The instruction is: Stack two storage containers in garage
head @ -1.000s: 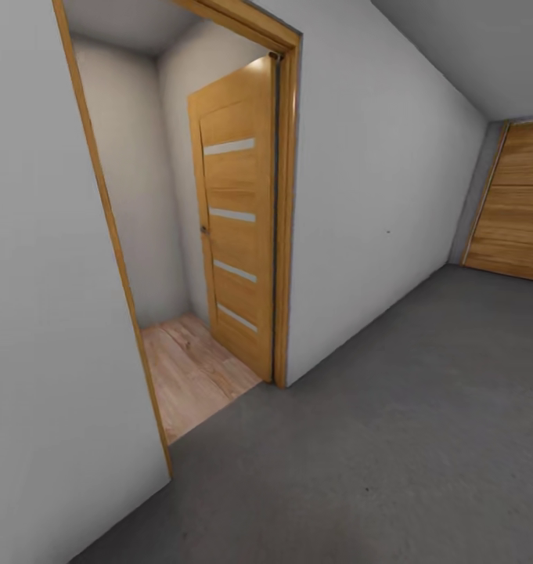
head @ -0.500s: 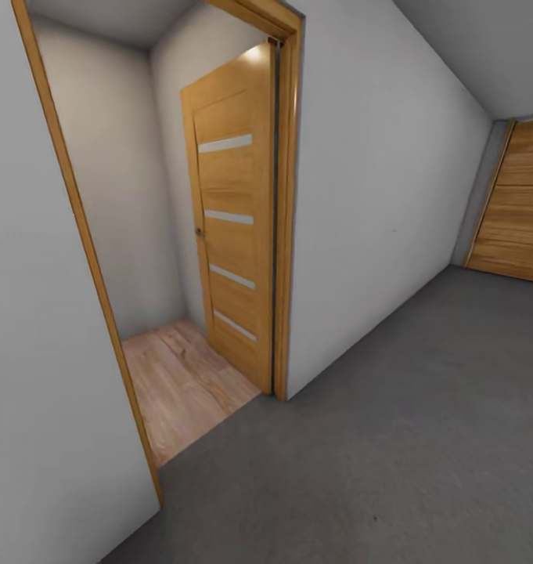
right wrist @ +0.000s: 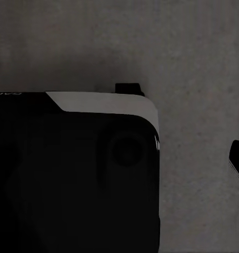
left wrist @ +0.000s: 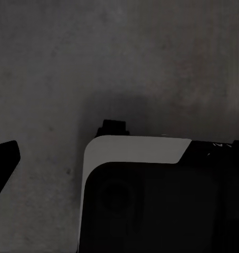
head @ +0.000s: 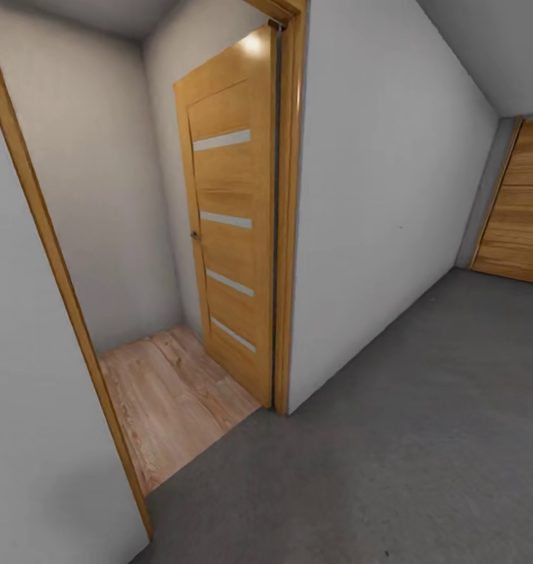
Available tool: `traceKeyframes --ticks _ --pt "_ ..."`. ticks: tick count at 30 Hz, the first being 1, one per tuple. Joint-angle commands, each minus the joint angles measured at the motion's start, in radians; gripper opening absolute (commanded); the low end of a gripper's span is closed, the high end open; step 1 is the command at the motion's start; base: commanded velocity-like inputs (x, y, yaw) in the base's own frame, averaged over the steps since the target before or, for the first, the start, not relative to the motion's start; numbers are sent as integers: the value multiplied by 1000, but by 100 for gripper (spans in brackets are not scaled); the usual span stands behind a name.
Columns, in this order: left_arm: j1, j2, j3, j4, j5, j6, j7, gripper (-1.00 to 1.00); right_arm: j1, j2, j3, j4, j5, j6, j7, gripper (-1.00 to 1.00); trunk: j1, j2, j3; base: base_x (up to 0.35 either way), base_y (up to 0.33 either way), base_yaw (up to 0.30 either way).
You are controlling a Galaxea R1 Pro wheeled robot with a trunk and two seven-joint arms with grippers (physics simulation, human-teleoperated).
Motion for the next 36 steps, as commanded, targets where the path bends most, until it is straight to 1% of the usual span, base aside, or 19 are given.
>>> traceKeyframes --ticks 1,36 --pt "-1 0 -1 1 10 -3 0 100 -1 1 9 3 -9 -5 -1 100 1 -1 -1 321 0 0" --pt "-1 1 -1 1 10 -3 0 100 -1 1 9 3 -9 -5 -1 100 1 -1 -1 321 0 0"
